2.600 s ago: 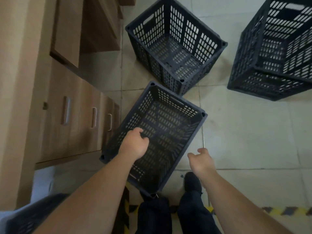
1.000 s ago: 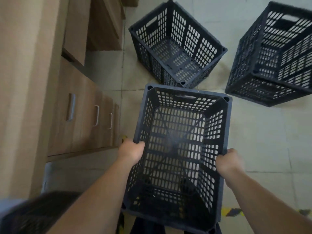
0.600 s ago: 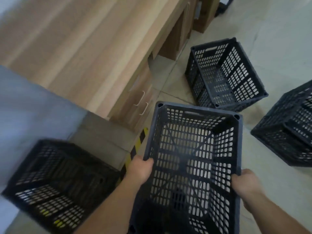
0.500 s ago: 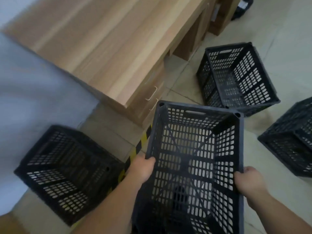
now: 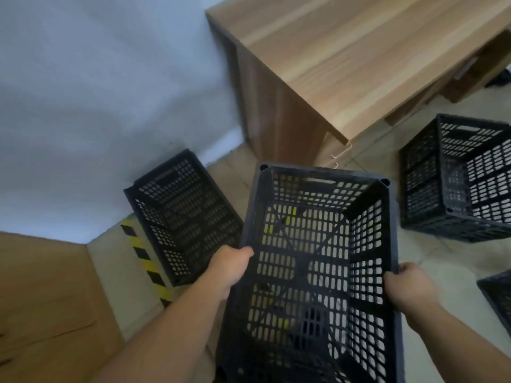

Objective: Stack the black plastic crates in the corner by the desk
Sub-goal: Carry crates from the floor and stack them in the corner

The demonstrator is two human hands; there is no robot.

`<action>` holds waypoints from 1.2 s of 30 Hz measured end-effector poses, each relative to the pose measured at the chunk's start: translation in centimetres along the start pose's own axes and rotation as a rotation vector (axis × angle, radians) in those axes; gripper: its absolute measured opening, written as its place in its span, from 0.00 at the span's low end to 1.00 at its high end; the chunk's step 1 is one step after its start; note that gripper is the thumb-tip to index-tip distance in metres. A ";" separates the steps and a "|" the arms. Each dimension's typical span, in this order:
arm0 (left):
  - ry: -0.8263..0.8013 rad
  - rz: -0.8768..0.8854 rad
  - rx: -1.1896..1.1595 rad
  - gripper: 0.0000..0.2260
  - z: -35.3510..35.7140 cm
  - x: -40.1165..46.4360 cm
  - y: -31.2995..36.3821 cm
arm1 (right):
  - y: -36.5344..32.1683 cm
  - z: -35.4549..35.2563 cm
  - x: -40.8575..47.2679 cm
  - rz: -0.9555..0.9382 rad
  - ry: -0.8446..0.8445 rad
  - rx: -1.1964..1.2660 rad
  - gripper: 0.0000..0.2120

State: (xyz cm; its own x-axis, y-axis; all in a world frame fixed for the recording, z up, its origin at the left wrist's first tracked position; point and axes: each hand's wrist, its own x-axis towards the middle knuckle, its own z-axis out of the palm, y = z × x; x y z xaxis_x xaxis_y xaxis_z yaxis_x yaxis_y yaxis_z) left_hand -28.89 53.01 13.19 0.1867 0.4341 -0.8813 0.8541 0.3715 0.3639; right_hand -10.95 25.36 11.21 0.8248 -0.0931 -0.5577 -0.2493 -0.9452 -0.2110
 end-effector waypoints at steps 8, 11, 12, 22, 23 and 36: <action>0.138 -0.083 -0.175 0.21 -11.5 -2.3 -4.5 | -9.4 3.2 -6.7 -0.153 -0.086 -0.048 0.04; 0.188 -0.086 -0.237 0.25 -15.4 -2.1 -6.4 | -13.9 3.6 -9.1 -0.245 -0.120 -0.070 0.04; 0.199 -0.097 -0.244 0.25 -16.5 -2.4 -6.7 | -15.3 3.8 -9.7 -0.282 -0.135 -0.080 0.04; 0.299 -0.163 -0.419 0.12 -25.0 -2.1 -6.2 | -29.8 6.1 -10.6 -0.539 -0.208 -0.212 0.11; 0.312 -0.167 -0.425 0.12 -25.6 -1.6 -6.0 | -31.2 6.3 -10.4 -0.561 -0.215 -0.221 0.12; 0.405 -0.198 -0.572 0.11 -30.5 6.2 -4.4 | -45.1 12.1 -7.3 -0.776 -0.281 -0.278 0.12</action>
State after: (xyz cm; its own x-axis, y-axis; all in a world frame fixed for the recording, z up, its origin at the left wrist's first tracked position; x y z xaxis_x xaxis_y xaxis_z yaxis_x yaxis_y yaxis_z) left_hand -46.29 79.07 15.33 -0.2336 0.5427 -0.8068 0.4449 0.7975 0.4076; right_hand -11.88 72.49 15.14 0.5457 0.6551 -0.5225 0.4945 -0.7552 -0.4303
